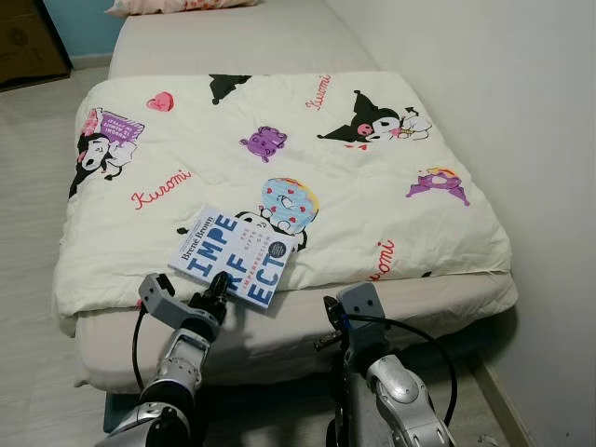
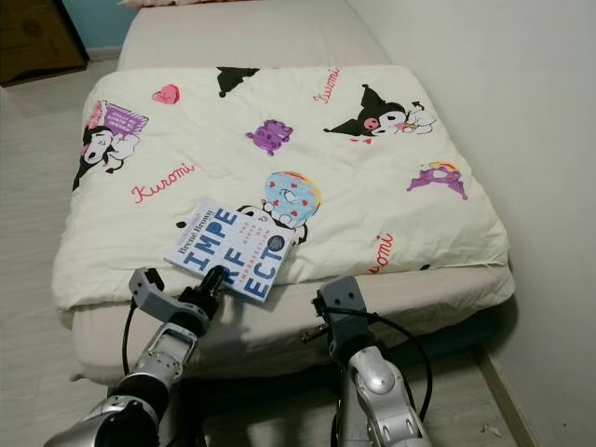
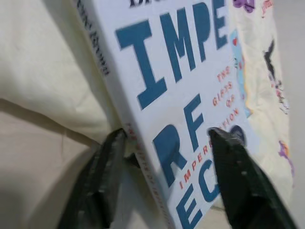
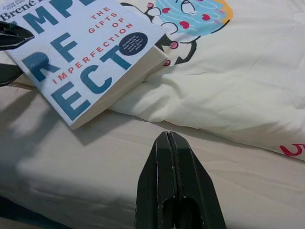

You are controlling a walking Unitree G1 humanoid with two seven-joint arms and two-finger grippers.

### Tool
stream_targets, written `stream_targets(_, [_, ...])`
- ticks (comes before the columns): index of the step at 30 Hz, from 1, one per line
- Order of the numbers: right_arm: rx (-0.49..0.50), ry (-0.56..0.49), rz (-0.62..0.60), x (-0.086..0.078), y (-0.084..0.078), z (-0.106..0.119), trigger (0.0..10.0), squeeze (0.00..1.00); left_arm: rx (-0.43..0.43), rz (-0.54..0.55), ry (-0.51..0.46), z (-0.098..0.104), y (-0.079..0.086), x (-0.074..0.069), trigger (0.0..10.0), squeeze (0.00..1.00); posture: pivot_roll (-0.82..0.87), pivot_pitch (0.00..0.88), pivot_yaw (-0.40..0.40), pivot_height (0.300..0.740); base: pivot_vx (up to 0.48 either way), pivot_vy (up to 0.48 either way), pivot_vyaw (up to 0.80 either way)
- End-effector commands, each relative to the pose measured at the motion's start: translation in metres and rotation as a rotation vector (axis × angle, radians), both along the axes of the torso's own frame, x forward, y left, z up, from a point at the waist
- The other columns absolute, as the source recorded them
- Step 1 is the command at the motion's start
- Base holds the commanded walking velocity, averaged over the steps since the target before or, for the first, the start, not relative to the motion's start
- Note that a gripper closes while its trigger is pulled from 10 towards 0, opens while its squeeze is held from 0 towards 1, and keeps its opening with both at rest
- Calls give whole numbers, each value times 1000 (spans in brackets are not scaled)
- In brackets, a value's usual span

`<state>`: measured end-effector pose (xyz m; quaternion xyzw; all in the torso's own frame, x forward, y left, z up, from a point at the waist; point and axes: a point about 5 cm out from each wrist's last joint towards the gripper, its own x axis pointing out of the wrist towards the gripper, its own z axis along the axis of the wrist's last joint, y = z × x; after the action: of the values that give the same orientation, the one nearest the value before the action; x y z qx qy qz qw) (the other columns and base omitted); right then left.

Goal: Clean up the room

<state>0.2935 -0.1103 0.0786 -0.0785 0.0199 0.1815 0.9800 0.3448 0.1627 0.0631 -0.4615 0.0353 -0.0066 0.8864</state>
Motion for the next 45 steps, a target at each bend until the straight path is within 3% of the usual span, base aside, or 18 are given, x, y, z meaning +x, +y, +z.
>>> stream_targets(1, [-9, 31, 8, -4, 1, -8, 10000, 0, 42, 17, 50, -9, 6, -6, 10000, 502, -163, 328, -14, 566, 0, 0, 0])
stream_targets(2, [-9, 31, 8, -4, 1, -8, 10000, 0, 42, 17, 50, -9, 6, -6, 10000, 502, -163, 328, -14, 566, 0, 0, 0])
stream_targets(3, [-9, 30, 8, -4, 1, -8, 10000, 0, 76, 12, 49, -11, 9, -8, 10000, 0, -158, 323, -11, 566, 0, 0, 0])
stream_targets(7, [-4, 25, 3, -3, 1, -6, 10000, 0, 151, -7, 22, -13, 17, -15, 10000, 0, -151, 318, -5, 566, 0, 0, 0])
stream_targets(15, [3, 17, 27, 5, 2, -2, 10000, 0, 331, 24, -21, -25, 58, -62, 10000, 0, -101, 296, -11, 566, 0, 0, 0])
stream_targets(18, [3, 17, 27, 5, 2, -2, 10000, 0, 331, 24, -21, -25, 58, -62, 10000, 0, -101, 296, -11, 566, 0, 0, 0])
stream_targets(19, [-13, 6, 56, 12, 4, 2, 10000, 0, 595, -8, 15, -26, 70, -72, 10000, 961, -81, 298, -26, 566, 0, 0, 0])
stream_targets(21, [-13, 6, 56, 12, 4, 2, 10000, 0, 595, -8, 15, -26, 70, -72, 10000, 961, -81, 298, -26, 566, 0, 0, 0])
stream_targets(22, [-33, 4, 87, 17, 6, 4, 10000, 20, 875, -56, 38, -22, 77, -71, 10000, 1000, -76, 301, -30, 566, 0, 0, 0])
stream_targets(23, [-33, 4, 87, 17, 6, 4, 10000, 20, 875, -56, 38, -22, 77, -71, 10000, 1000, -76, 301, -30, 566, 0, 0, 0])
stream_targets(24, [-64, 4, 123, 23, 9, 6, 10000, 737, 1113, -93, 53, -18, 81, -66, 10000, 1000, -74, 305, -36, 566, 0, 0, 0])
stream_targets(26, [-64, 4, 123, 23, 9, 6, 10000, 737, 1113, -93, 53, -18, 81, -66, 10000, 1000, -74, 305, -36, 566, 0, 0, 0])
stream_targets(27, [-106, 2, 159, 28, 11, 7, 10000, 1000, 1301, -127, 23, -10, 83, -60, 10000, 1000, -71, 313, -42, 566, 0, 0, 0])
stream_targets(28, [-106, 2, 159, 28, 11, 7, 10000, 1000, 1301, -127, 23, -10, 83, -60, 10000, 1000, -71, 313, -42, 566, 0, 0, 0])
stream_targets(30, [-179, -6, 206, 38, 14, 10, 10000, 1000, 1565, -179, -19, 3, 84, -48, 10000, 1000, -70, 332, -41, 566, 0, 0, 0])
stream_targets(41, [-441, -34, 293, 57, 16, 17, 10000, 1000, 1790, -263, -64, 10, 80, -40, 10000, 1000, -65, 364, -40, 566, 0, 0, 0])
stream_targets(42, [-586, -70, 319, 60, 15, 17, 10000, 8, 1852, -304, -70, 5, 80, -41, 10000, 0, -56, 387, -43, 566, 0, 0, 0])
stream_targets(45, [-680, -103, 351, 62, 15, 18, 10000, 0, 1929, -323, -58, 1, 84, -42, 10000, 0, -53, 401, -46, 566, 0, 0, 0])
